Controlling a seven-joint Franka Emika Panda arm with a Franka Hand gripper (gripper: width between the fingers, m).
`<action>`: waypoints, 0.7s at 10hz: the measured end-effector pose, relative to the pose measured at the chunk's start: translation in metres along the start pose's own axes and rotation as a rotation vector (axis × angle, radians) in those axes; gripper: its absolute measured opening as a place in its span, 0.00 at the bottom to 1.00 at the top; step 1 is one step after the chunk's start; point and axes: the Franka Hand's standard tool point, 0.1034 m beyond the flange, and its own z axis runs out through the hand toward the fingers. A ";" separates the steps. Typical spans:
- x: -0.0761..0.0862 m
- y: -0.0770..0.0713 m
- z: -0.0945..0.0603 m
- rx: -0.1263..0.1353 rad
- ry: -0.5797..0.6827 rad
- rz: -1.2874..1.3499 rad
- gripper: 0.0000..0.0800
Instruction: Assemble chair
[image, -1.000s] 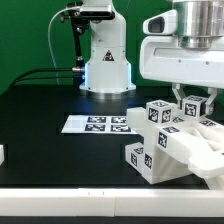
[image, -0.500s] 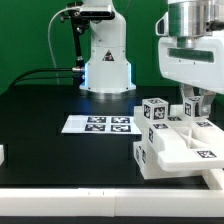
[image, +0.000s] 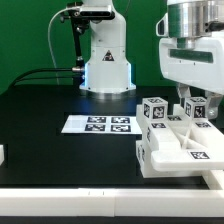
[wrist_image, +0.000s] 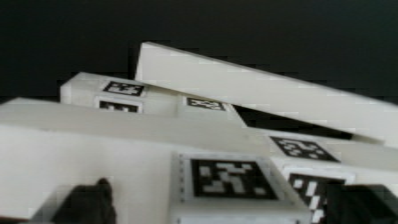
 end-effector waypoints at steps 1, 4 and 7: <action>0.000 0.000 0.000 0.000 0.000 -0.063 0.79; -0.001 0.000 -0.002 -0.022 0.004 -0.453 0.81; 0.000 -0.001 -0.003 -0.044 0.023 -0.782 0.81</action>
Offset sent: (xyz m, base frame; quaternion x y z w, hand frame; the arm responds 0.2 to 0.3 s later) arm 0.0000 0.0000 0.0000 0.0000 0.0000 -0.1938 0.9810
